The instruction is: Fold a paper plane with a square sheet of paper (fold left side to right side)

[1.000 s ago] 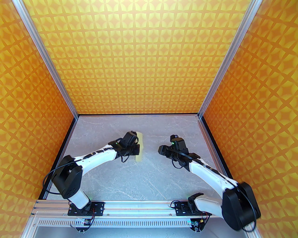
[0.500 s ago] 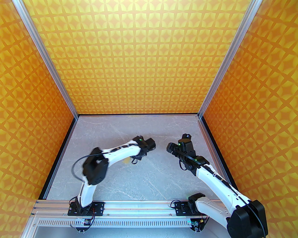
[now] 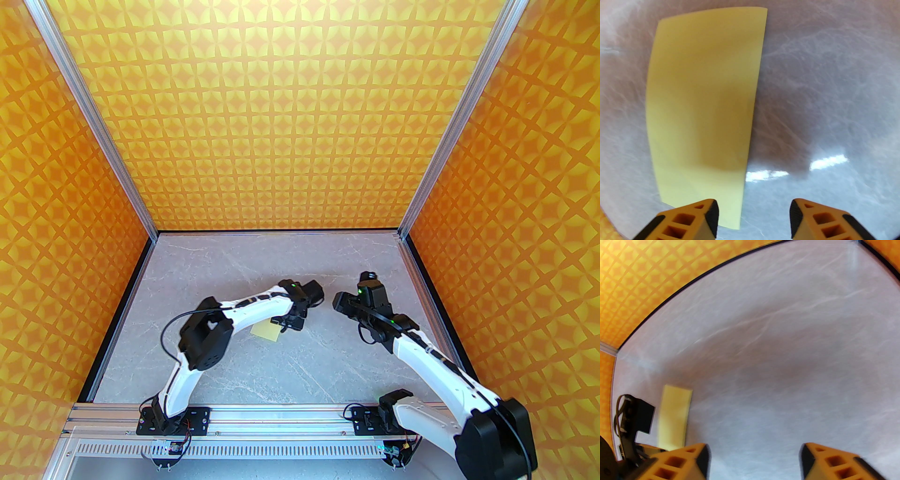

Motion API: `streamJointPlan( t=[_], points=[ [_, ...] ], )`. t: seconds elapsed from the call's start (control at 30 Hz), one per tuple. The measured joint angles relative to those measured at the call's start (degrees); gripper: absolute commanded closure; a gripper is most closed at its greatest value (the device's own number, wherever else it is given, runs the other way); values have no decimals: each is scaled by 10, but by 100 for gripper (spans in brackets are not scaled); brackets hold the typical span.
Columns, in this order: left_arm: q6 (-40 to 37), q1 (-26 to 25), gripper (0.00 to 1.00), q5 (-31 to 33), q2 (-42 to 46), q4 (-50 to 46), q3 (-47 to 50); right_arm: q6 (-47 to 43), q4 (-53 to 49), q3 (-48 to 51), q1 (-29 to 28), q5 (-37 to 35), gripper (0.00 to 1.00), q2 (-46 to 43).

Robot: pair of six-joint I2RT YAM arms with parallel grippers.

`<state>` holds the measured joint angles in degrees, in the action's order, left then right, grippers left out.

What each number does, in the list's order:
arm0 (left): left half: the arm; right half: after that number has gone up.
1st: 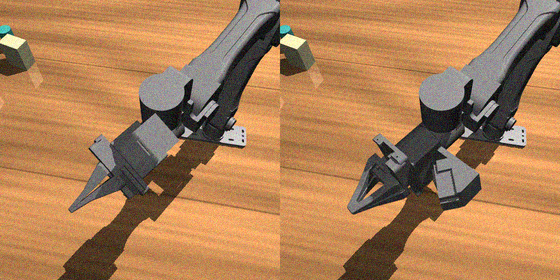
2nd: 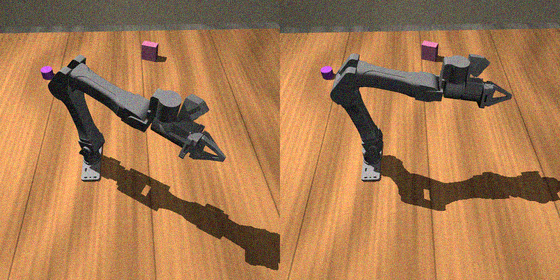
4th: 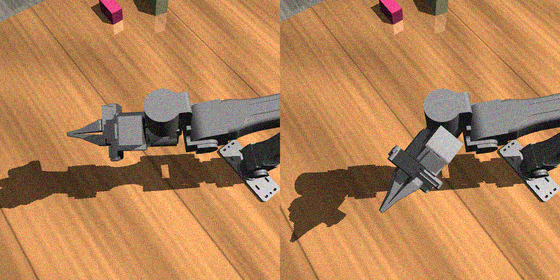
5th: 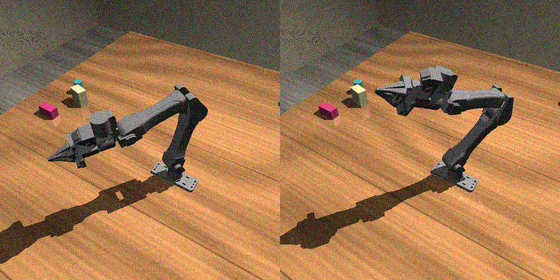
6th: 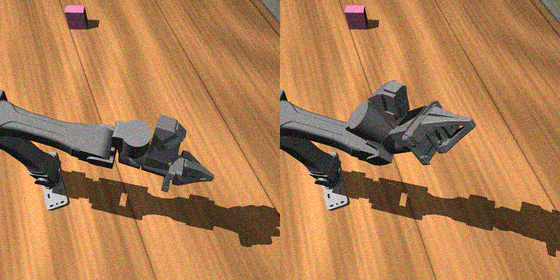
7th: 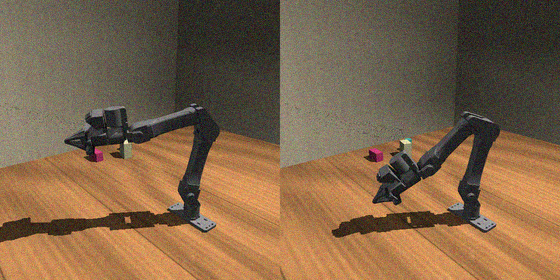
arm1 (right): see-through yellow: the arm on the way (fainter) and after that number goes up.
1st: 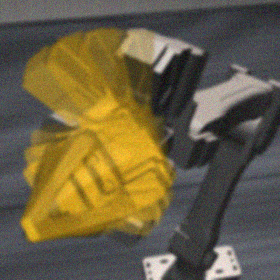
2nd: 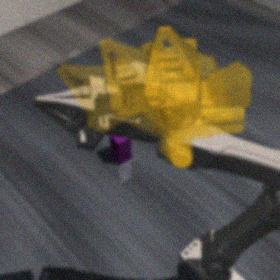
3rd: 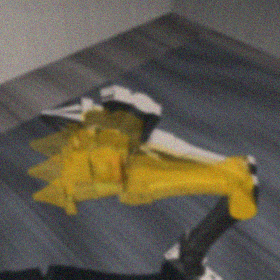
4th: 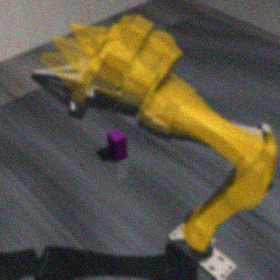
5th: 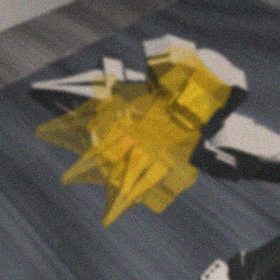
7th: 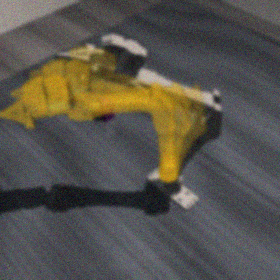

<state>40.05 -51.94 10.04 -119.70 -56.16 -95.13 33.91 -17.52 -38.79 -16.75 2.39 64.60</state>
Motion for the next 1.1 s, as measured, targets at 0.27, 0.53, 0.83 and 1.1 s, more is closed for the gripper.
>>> streamJointPlan(
  t=[0.27, 0.53, 0.83, 1.1],
  points=[
    [28, 85, 1, -41, 199, 157, 204, 64, 113, 5, -71, 105, 100, 124],
    [51, 146, 1, -47, 283, 278, 366, 146, 217, -38, -159, 136, 100, 286],
    [82, 160, 2, -65, 295, 362, 429, 190, 278, -94, -166, 156, 100, 393],
    [83, 165, 3, -93, 262, 408, 429, 179, 278, -119, -166, 157, 100, 432]
  ],
)
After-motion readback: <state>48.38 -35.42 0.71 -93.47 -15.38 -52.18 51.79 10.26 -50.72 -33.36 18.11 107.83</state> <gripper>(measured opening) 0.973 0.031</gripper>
